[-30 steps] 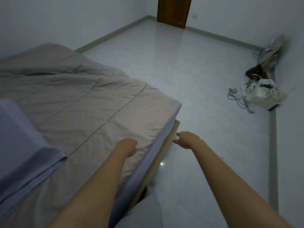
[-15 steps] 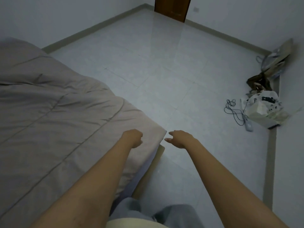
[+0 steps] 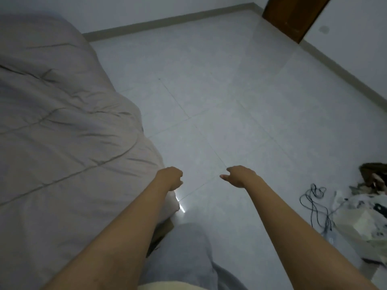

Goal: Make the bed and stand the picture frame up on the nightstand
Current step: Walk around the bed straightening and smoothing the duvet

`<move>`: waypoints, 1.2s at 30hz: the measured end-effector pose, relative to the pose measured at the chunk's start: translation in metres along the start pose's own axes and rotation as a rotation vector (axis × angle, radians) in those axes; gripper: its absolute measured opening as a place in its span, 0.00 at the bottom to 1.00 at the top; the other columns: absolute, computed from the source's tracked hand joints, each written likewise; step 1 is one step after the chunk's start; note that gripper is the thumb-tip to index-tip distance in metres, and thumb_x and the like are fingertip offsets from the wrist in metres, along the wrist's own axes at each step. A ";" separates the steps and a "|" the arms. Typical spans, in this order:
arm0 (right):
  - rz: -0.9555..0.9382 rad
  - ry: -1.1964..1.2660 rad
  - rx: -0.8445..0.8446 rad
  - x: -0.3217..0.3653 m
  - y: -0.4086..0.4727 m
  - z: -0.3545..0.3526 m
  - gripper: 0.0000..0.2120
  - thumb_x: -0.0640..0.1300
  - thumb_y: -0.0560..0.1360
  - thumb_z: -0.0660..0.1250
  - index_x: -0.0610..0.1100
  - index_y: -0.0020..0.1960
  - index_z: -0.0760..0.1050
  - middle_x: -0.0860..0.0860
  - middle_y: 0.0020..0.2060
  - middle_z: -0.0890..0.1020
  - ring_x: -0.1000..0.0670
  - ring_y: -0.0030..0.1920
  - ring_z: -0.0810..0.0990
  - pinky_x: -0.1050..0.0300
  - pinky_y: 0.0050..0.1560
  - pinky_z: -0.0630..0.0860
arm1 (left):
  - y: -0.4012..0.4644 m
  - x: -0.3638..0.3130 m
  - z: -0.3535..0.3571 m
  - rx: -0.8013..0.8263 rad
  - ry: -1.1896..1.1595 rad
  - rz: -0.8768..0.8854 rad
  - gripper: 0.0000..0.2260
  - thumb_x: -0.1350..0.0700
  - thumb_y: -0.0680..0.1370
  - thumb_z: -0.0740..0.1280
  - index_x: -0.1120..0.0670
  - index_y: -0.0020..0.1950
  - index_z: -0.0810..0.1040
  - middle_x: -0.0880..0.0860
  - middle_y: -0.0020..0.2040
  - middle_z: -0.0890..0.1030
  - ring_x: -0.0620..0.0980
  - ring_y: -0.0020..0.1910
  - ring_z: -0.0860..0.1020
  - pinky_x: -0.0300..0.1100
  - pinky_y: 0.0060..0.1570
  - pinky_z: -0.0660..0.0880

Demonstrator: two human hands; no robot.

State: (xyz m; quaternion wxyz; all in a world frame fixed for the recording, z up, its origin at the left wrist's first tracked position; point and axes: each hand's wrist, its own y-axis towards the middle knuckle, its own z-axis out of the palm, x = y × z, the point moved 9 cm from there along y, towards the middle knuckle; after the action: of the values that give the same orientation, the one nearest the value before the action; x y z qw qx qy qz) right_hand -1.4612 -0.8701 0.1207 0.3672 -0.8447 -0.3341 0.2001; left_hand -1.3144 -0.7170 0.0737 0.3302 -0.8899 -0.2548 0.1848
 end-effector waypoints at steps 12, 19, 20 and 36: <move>-0.207 -0.163 0.026 -0.009 0.193 -0.200 0.30 0.61 0.80 0.51 0.48 0.77 0.55 0.49 0.76 0.62 0.46 0.75 0.62 0.50 0.70 0.63 | 0.165 0.042 -0.130 0.051 -0.147 -0.229 0.22 0.48 0.82 0.58 0.53 0.74 0.65 0.54 0.73 0.68 0.54 0.72 0.68 0.48 0.69 0.68; -0.286 -0.191 -0.039 0.033 0.308 -0.365 0.31 0.61 0.80 0.51 0.47 0.78 0.54 0.48 0.76 0.60 0.45 0.76 0.60 0.48 0.72 0.61 | 0.257 0.112 -0.274 -0.051 -0.182 -0.321 0.22 0.49 0.82 0.58 0.54 0.75 0.64 0.56 0.74 0.66 0.55 0.73 0.67 0.49 0.70 0.66; -0.304 -0.202 -0.049 0.044 0.324 -0.387 0.31 0.61 0.80 0.51 0.48 0.78 0.55 0.48 0.76 0.61 0.46 0.75 0.61 0.48 0.72 0.61 | 0.268 0.124 -0.291 -0.055 -0.181 -0.342 0.22 0.49 0.82 0.58 0.54 0.75 0.64 0.56 0.74 0.66 0.55 0.73 0.67 0.50 0.70 0.67; -0.577 -0.576 -0.139 0.259 0.573 -0.752 0.32 0.62 0.80 0.49 0.46 0.78 0.55 0.47 0.76 0.61 0.45 0.75 0.61 0.47 0.72 0.61 | 0.437 0.328 -0.547 -0.139 -0.489 -0.678 0.24 0.49 0.83 0.57 0.55 0.78 0.59 0.56 0.76 0.63 0.55 0.74 0.65 0.49 0.71 0.65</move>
State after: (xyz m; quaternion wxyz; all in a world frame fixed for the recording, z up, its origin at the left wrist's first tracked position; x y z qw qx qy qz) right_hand -0.6025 -1.3428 0.1537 0.2419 -0.6486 -0.6591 0.2940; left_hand -0.6348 -1.0833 0.1133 0.2412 -0.7058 -0.6159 0.2537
